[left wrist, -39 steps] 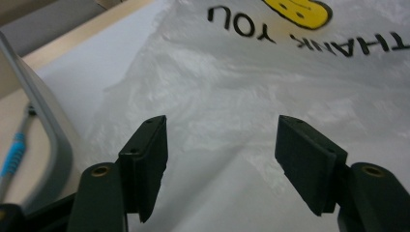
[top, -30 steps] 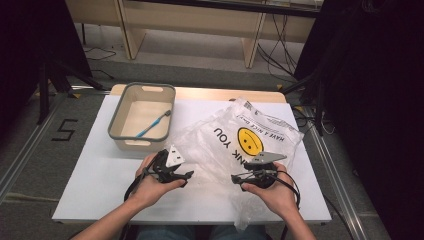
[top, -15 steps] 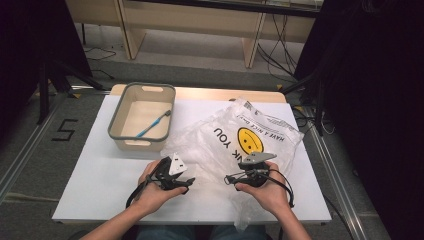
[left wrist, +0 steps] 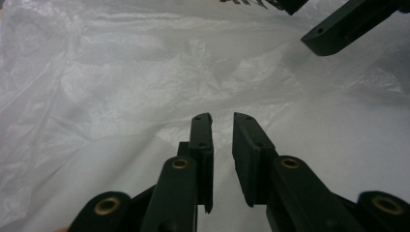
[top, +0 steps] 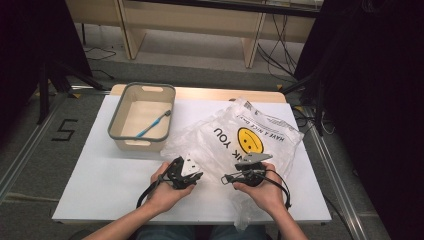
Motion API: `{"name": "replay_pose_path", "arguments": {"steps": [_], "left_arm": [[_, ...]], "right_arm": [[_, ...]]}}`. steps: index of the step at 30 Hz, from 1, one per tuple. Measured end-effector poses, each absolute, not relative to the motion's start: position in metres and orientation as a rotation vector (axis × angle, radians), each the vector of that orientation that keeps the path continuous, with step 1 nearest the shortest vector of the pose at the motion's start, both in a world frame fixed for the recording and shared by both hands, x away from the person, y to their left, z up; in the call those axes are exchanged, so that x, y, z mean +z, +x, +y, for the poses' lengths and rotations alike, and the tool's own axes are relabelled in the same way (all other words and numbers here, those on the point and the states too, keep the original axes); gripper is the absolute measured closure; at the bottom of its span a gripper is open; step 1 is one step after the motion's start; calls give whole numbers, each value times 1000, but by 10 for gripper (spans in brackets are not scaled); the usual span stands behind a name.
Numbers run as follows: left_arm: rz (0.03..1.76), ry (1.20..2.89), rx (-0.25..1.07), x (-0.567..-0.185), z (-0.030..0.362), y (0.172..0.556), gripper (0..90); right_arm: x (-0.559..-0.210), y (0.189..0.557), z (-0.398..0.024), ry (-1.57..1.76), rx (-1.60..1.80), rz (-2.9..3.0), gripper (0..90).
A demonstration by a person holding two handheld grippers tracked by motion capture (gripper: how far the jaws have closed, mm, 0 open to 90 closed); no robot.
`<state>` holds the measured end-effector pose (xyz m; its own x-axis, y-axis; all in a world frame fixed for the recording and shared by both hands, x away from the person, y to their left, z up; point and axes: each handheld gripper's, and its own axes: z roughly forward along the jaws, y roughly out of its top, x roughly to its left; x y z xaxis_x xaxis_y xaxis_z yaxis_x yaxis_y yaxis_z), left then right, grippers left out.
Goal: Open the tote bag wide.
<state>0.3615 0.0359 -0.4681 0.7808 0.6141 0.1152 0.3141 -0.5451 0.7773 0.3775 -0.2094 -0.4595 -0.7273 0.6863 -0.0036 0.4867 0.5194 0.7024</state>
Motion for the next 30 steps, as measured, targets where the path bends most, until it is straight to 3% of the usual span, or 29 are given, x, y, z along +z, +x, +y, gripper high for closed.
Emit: {"name": "replay_pose_path", "arguments": {"steps": [6, 13, 24, 30], "left_arm": [[679, 2220, 475, -474, 30, 367, 873], [675, 2233, 479, -475, 26, 370, 891], [667, 2274, 430, -492, 10, 383, 894], [667, 2273, 441, -492, 7, 385, 894]], "right_arm": [[-464, 378, -208, 998, 998, 2488, 516], [-465, 377, -207, 999, 996, 2489, 576], [-463, 375, -209, 1008, 989, 2474, 837], [-461, 374, -210, 1034, 1002, 2458, 899]]}}
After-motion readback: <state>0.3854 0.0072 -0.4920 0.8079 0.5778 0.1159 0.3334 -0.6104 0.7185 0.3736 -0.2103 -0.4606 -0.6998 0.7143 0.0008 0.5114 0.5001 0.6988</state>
